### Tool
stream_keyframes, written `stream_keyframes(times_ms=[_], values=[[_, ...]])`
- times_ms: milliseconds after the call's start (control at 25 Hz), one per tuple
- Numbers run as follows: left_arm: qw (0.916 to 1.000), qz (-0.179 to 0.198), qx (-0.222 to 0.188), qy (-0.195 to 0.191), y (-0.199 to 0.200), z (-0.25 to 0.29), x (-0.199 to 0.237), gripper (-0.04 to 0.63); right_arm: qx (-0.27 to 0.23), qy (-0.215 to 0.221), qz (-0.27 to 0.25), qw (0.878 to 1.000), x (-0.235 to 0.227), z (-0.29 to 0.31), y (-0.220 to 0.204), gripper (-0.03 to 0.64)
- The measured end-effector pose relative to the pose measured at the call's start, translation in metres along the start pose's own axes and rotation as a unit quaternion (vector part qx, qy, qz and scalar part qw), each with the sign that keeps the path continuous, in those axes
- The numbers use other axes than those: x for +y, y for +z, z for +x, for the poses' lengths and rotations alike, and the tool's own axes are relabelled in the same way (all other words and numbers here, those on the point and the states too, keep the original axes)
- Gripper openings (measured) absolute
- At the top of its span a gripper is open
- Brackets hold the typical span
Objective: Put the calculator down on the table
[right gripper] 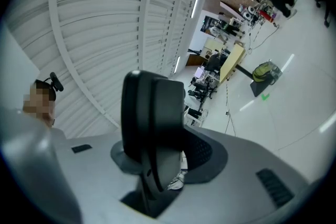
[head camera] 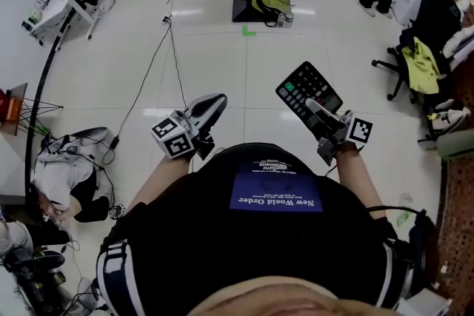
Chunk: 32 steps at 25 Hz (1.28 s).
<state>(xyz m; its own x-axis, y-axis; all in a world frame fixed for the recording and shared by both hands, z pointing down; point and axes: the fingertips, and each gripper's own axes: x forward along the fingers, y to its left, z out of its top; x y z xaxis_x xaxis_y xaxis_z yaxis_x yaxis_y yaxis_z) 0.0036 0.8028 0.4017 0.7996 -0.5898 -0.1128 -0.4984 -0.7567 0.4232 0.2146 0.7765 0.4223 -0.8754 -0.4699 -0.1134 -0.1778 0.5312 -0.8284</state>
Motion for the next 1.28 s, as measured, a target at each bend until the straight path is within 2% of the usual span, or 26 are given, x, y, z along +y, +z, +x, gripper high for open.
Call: stream_keyframes(times_ms=[120,240,440,600,960,1120,1280], values=[[0.9999,-0.004,-0.008,-0.008,0.007,-0.003,0.022,0.006,0.002,-0.003,-0.012,1.000,-0.005,0.021,0.003,0.129],[0.9996,-0.009,-0.016,-0.021,0.035,-0.015,0.069,0.006,-0.014,-0.007,-0.021,1.000,-0.007,0.074,0.016,0.129],[0.9991,0.010,0.007,-0.040,0.085,-0.048,0.148,0.006,-0.036,-0.004,-0.026,0.999,-0.004,0.177,0.033,0.129],[0.9983,0.014,0.017,-0.054,0.104,-0.058,0.182,0.006,-0.044,0.004,-0.031,0.999,-0.001,0.224,0.039,0.128],[0.9979,-0.018,0.004,-0.061,0.120,-0.020,0.245,0.006,-0.043,-0.024,-0.013,0.999,-0.047,0.251,0.076,0.129],[0.9990,-0.008,-0.001,-0.044,0.120,0.012,0.258,0.006,-0.027,-0.032,-0.012,0.999,-0.084,0.245,0.105,0.128],[0.9998,0.009,-0.016,-0.010,0.135,0.066,0.278,0.006,0.008,-0.001,-0.011,1.000,-0.119,0.257,0.158,0.129]])
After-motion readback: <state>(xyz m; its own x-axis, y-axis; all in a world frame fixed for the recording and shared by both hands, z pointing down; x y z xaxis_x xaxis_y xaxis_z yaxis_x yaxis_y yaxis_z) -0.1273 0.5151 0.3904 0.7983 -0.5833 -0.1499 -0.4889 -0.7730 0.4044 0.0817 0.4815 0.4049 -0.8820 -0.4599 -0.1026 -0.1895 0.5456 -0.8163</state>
